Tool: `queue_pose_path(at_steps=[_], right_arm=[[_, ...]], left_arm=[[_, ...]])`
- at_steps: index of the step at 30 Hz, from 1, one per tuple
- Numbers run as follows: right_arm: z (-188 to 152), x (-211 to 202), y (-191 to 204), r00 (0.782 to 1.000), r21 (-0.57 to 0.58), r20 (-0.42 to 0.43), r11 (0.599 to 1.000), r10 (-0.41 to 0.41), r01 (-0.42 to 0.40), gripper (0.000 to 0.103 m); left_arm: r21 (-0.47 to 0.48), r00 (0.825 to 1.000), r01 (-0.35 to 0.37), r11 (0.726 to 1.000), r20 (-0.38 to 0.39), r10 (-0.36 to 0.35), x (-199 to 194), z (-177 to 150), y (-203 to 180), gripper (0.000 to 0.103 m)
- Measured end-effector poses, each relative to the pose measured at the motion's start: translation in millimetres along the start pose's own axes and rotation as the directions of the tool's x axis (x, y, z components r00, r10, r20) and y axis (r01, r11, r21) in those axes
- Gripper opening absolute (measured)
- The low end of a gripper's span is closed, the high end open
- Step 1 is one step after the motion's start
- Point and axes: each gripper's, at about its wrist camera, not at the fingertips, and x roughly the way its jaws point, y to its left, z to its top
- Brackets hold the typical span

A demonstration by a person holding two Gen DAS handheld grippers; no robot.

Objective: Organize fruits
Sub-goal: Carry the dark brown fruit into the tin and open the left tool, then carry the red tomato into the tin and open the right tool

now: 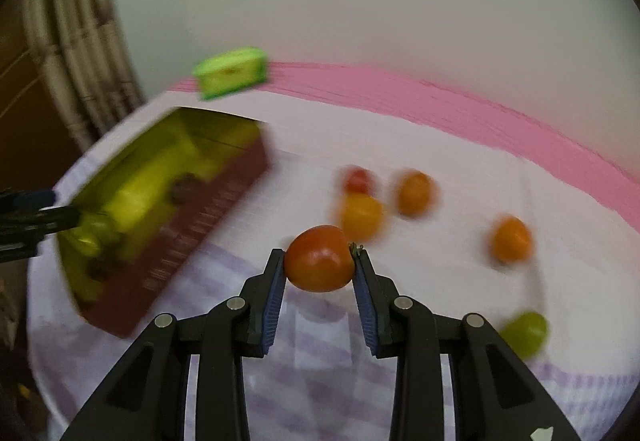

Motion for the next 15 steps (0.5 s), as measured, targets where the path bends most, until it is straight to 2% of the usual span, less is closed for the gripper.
queue_pose_path(at_steps=[5,9,15], right_arm=[[21,4,54,0.992,-0.08,0.007,0.989,0.123,-0.122,0.031],[27,15,84,0.989,-0.146,-0.013,0.979,0.145,-0.146,0.031],[29,41,109,0.988,-0.196,-0.064,0.969,0.143,-0.153,0.031]], left_arm=[[-0.12,0.998,-0.057,0.991,-0.024,0.055,4,1,35,0.07],[-0.191,0.997,-0.057,0.98,-0.054,0.047,9,-1,50,0.07],[-0.18,0.997,-0.058,0.982,-0.064,0.047,11,-3,48,0.07]])
